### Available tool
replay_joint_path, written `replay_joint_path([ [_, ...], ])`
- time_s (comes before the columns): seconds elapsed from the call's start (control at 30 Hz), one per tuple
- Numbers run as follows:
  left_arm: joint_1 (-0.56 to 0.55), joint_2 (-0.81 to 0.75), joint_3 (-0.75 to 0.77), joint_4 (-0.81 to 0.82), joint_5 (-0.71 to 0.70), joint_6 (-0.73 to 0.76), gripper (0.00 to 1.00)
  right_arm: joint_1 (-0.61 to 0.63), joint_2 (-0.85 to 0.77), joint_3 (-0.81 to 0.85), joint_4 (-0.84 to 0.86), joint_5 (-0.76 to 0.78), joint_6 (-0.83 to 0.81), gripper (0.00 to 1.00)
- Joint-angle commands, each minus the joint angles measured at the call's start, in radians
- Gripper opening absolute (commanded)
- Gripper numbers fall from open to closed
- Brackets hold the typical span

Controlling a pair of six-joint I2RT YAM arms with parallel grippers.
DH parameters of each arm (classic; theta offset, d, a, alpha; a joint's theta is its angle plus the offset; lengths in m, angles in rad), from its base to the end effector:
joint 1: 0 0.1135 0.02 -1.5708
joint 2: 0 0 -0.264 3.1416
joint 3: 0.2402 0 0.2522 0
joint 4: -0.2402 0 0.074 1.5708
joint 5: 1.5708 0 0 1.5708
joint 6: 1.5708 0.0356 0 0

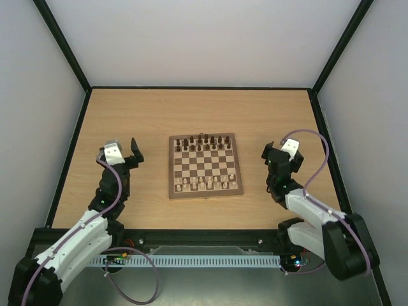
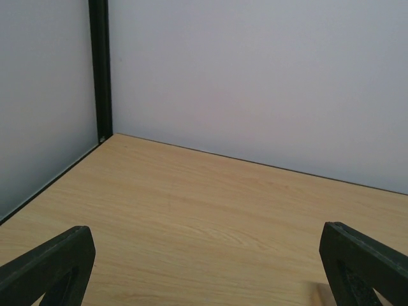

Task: Set up the chess pieces on the board
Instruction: Reset both arms

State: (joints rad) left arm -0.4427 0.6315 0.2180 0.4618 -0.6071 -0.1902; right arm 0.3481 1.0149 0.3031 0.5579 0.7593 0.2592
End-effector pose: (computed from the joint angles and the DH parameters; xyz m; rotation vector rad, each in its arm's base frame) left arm 0.1519 -0.0495 0.2309 -0.2912 1.5033 -0.0421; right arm 0.2001 0.0465 0.2079 0.4740 1.6181 -0.1987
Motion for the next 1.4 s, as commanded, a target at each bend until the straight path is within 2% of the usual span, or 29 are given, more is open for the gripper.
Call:
replay_joint_path([
  [0.0, 0.101, 0.086, -0.031, 0.194, 0.090, 0.031, 0.99, -0.059, 0.116, -0.027, 0.281, -0.004, -0.028, 0.98],
  [0.2, 0.253, 0.283, -0.062, 0.377, 0.223, -0.001, 0.99, -0.134, 0.210, -0.032, 0.386, -0.084, -0.026, 0.99],
  [0.23, 0.267, 0.317, -0.035, 0.349, 0.236, 0.002, 0.99, -0.142, 0.228, -0.029, 0.403, -0.100, -0.032, 0.99],
  [0.4, 0.300, 0.436, -0.036, 0.477, 0.242, 0.040, 1.00, -0.155, 0.308, -0.011, 0.471, -0.120, -0.097, 0.99],
  [0.47, 0.309, 0.488, -0.034, 0.527, 0.227, 0.042, 1.00, -0.175, 0.329, -0.016, 0.480, -0.125, -0.076, 0.99],
  [0.57, 0.330, 0.570, 0.011, 0.512, 0.231, 0.042, 0.99, -0.191, 0.396, -0.055, 0.582, -0.146, -0.058, 0.99],
  [0.63, 0.334, 0.608, 0.025, 0.523, 0.227, 0.060, 1.00, -0.193, 0.418, -0.021, 0.527, -0.125, -0.043, 0.99],
  [0.77, 0.352, 0.684, 0.016, 0.583, 0.210, 0.049, 1.00, -0.193, 0.415, -0.047, 0.570, -0.145, -0.058, 0.99],
  [0.9, 0.368, 0.715, 0.046, 0.545, 0.223, 0.034, 0.99, -0.192, 0.430, -0.128, 0.740, -0.263, -0.123, 0.99],
  [1.03, 0.386, 0.724, 0.071, 0.499, 0.230, 0.001, 0.99, -0.192, 0.426, -0.136, 0.746, -0.282, -0.125, 0.99],
  [1.13, 0.391, 0.751, 0.134, 0.373, 0.236, -0.019, 0.99, -0.192, 0.427, -0.152, 0.774, -0.288, -0.126, 0.99],
  [1.2, 0.391, 0.726, 0.094, 0.418, 0.212, -0.025, 1.00, -0.193, 0.429, -0.151, 0.774, -0.290, -0.128, 0.99],
  [1.27, 0.395, 0.696, 0.024, 0.559, 0.186, -0.008, 1.00, -0.192, 0.429, -0.150, 0.772, -0.293, -0.130, 0.99],
  [1.37, 0.413, 0.755, 0.084, 0.529, 0.185, -0.003, 0.99, -0.193, 0.429, -0.150, 0.776, -0.299, -0.132, 0.99],
])
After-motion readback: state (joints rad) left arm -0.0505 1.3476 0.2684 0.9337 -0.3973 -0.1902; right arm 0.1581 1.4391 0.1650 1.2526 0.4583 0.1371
